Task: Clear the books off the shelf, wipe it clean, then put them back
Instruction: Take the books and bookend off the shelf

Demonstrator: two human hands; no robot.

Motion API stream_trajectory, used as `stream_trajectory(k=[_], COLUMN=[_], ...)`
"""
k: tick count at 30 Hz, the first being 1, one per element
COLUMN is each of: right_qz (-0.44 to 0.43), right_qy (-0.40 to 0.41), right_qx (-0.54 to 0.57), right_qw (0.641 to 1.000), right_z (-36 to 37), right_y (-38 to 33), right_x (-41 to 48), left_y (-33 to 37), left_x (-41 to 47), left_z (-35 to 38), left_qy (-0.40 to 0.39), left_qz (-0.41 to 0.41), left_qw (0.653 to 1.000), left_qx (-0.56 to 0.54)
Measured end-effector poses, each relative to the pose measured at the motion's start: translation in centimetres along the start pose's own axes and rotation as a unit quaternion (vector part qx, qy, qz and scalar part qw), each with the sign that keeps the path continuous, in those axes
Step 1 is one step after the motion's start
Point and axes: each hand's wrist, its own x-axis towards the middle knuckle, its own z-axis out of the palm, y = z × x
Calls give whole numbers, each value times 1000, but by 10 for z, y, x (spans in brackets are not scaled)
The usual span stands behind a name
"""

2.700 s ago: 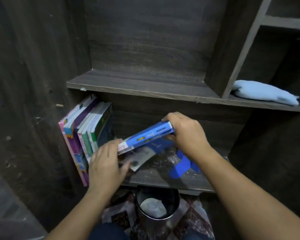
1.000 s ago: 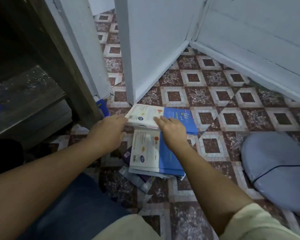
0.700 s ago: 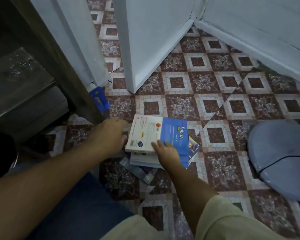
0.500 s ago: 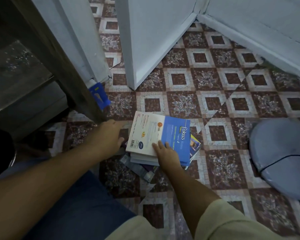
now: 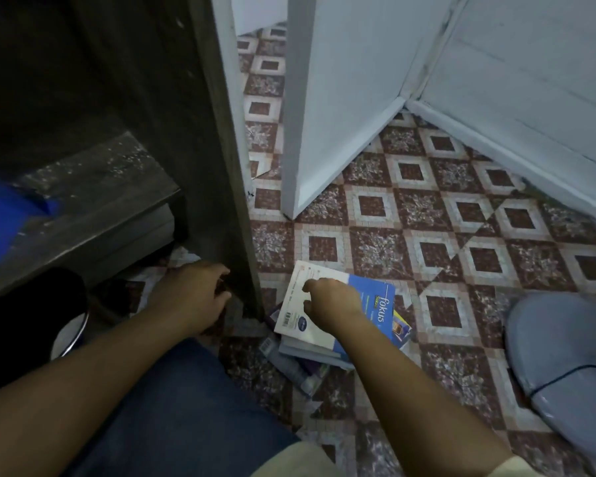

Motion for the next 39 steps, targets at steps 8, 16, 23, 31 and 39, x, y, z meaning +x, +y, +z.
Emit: stream_trajectory(k=[8,16,23,31,39], right_qz=[-172,-315,-400,-492,-569], right_qy=[151,233,244,240,184], right_qx=[24,-13,-36,-68,-99], right_qw=[973,920,883,834,795], right_z=[-134,-191,-209,-209,-202], right_y=[-118,-266,-387,-488,-565], right_x=[-40,-68,-91,-119,-122], left_y=[-56,-155,-232,-276,-308], left_x=[-52,-156,-260,-346,-387], left_z=[-71,-143,-176,-201,-199], left_qy=[112,267,356,440,452], left_qz=[-59,-149,-221,-366,-406], left_qw=[989,949,908,815,793], left_qx=[-77,-79,-21,89,43])
